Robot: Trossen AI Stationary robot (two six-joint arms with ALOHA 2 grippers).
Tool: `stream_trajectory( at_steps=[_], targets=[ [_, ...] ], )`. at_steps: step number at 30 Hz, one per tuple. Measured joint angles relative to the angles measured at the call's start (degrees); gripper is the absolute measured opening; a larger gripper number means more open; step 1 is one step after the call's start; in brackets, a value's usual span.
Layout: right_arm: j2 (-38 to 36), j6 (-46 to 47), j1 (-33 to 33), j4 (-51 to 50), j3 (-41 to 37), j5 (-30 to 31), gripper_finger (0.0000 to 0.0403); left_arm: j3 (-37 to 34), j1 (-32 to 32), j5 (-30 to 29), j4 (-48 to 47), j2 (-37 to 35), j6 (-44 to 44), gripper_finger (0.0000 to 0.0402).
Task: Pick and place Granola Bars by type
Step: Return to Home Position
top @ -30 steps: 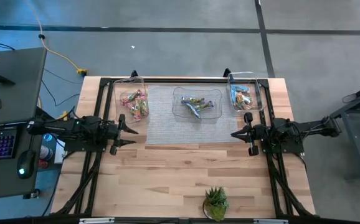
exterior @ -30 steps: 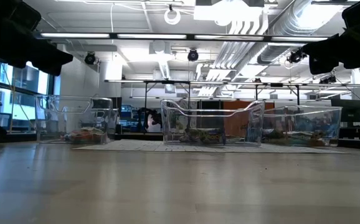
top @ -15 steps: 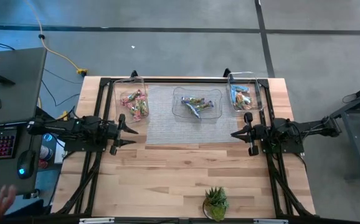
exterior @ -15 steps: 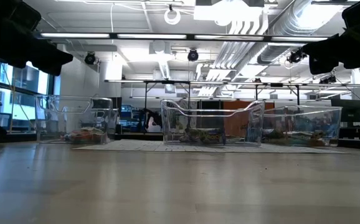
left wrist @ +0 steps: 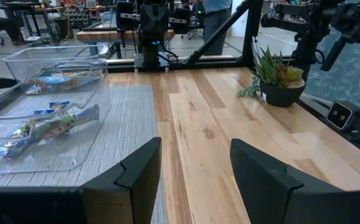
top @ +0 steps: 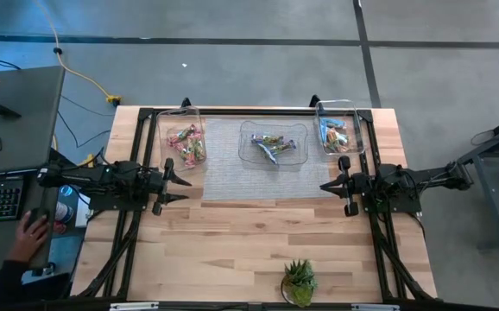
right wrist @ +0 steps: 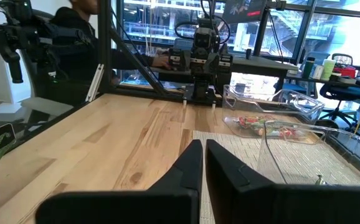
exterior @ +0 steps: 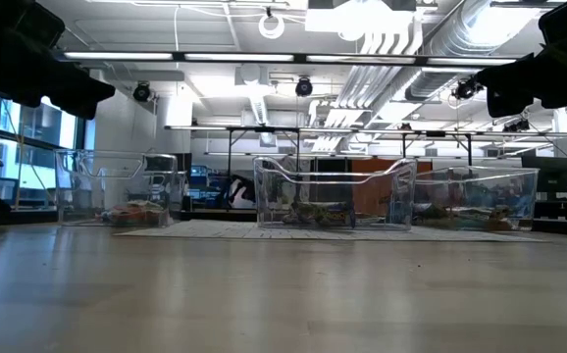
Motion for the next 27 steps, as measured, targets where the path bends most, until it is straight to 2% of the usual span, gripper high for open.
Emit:
stream_trajectory(
  at_steps=[27],
  targets=[
    [0.0, 0.0, 0.0, 0.0, 0.0, 0.0, 0.0005, 0.2, 0.0, 0.0, -1.1, 0.0, 0.0, 0.0186]
  ],
)
